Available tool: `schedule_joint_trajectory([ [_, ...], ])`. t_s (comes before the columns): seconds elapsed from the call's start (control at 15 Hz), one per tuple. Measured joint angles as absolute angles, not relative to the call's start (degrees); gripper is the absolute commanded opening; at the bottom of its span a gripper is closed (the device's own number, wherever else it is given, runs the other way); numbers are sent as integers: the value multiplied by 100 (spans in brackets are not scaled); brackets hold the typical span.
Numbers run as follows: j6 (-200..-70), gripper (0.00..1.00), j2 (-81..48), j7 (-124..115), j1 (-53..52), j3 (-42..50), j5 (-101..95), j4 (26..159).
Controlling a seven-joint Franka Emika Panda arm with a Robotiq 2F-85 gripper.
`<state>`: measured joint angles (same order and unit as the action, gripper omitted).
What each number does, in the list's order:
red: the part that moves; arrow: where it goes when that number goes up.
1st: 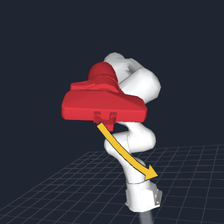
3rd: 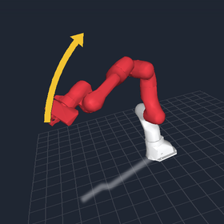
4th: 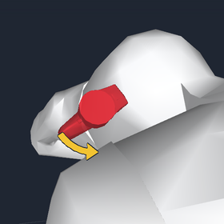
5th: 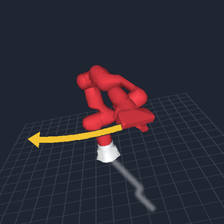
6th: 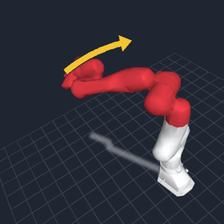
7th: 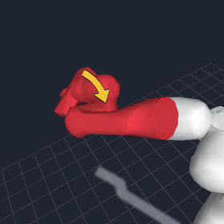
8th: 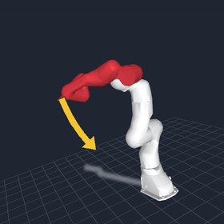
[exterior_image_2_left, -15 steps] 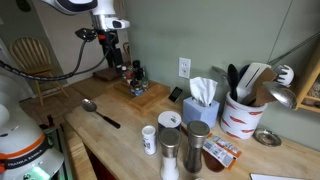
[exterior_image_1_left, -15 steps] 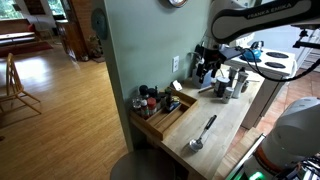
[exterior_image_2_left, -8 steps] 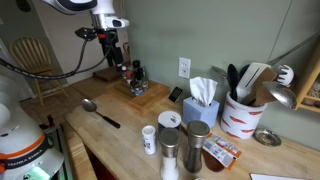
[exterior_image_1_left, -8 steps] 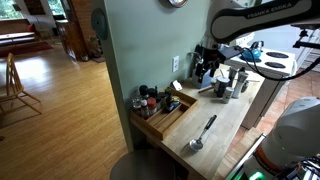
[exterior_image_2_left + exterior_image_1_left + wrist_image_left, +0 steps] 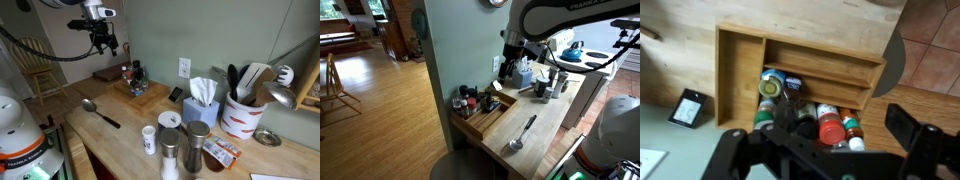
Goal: Remove the black paper bottle from the box
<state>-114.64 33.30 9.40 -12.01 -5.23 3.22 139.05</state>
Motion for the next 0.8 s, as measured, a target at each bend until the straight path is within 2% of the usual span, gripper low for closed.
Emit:
schedule_joint_trajectory([
  [0.4, -12487, 100, 2641, 1652, -1818, -666, 610, 13493],
  [0.8, -13197, 100, 1651, 1594, -1798, -788, 609, 12961],
])
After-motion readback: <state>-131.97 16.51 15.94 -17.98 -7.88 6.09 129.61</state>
